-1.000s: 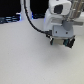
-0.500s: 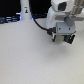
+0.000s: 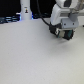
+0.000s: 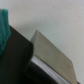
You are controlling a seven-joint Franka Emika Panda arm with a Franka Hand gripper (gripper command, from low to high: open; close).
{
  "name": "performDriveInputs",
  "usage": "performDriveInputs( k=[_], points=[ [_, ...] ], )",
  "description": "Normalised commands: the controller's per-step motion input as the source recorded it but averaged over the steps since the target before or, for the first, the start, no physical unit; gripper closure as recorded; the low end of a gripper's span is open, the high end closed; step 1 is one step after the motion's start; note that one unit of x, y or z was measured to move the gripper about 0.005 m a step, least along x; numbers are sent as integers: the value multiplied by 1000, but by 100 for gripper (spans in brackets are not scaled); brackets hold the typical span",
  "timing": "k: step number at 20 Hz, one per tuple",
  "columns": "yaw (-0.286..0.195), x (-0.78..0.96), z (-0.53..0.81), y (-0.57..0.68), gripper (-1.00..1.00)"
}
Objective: Open the kcup holder, insert the kcup into the holder, and close the kcup holder
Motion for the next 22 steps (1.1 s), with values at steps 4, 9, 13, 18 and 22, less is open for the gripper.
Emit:
performDriveInputs(
  k=[4, 9, 13, 18, 22],
  points=[
    [74, -839, -14, 388, -100],
    [83, -809, -15, 381, -100],
    [86, -739, 3, 397, -100],
    [72, -410, 252, 361, -100],
    [7, 135, 758, 53, -100]
  ],
)
